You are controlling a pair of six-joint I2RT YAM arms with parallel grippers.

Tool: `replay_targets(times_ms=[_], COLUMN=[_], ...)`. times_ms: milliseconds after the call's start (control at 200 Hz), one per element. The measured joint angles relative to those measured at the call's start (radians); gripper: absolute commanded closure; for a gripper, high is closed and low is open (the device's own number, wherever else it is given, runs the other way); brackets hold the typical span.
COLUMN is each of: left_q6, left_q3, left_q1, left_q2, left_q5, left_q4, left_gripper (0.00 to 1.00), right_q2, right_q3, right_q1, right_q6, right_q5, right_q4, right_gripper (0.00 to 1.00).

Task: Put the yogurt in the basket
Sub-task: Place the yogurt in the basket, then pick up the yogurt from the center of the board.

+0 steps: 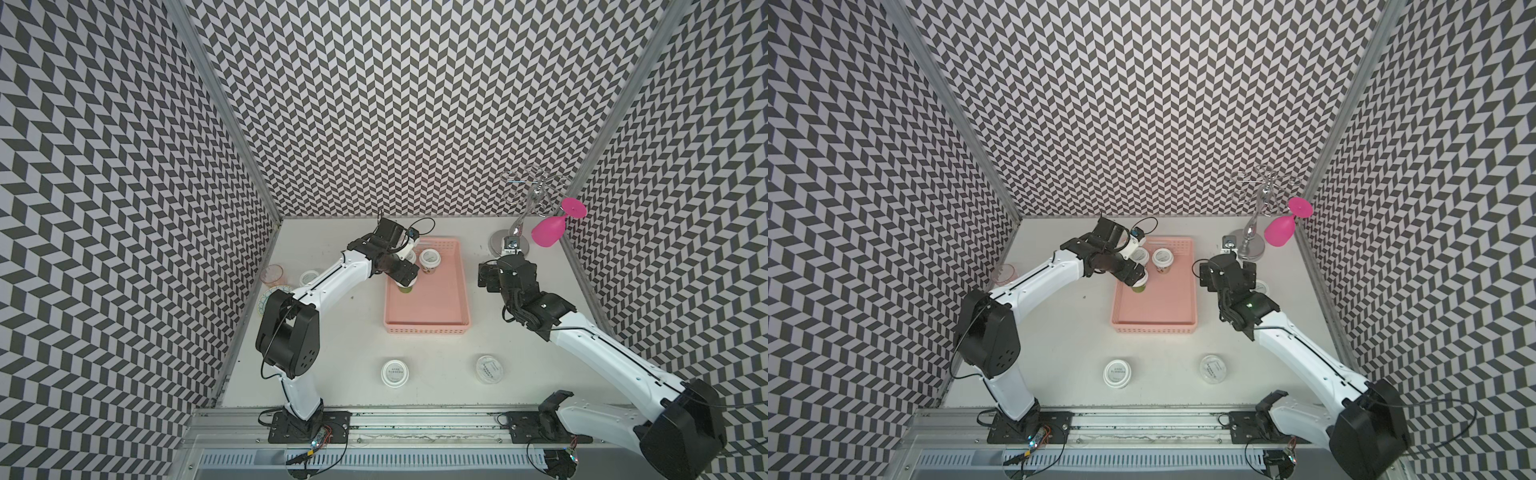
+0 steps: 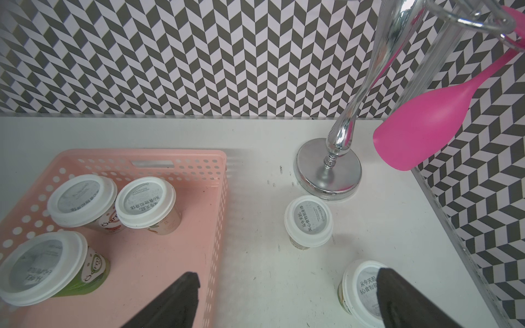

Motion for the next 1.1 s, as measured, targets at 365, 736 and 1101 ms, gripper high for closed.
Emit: replay_targets(times_ms=[365, 736, 1101], left_q6=[-0.001, -0.016, -0.023], left_q3=[-0.171, -0.335, -0.403], left_q1=[0.031, 0.184, 0.274], left_q2=[-0.201, -0.374, -0.411], left_q5=[-0.023, 0.027, 0.093], left_q4=[0.069, 0.179, 0.235], left_gripper=[0.0, 0.0, 0.0], right_q2=[0.072, 0.19, 0.325], right_q3=[0.017, 0.067, 0.134], right_q1=[-0.079, -0.156, -0.225], right_q6=[0.052, 0.113, 0.137], right_q5=[-0.069, -0.132, -0.175], right_q4=[-0.039, -0.053, -0.054], right_gripper=[0.0, 0.01, 0.01])
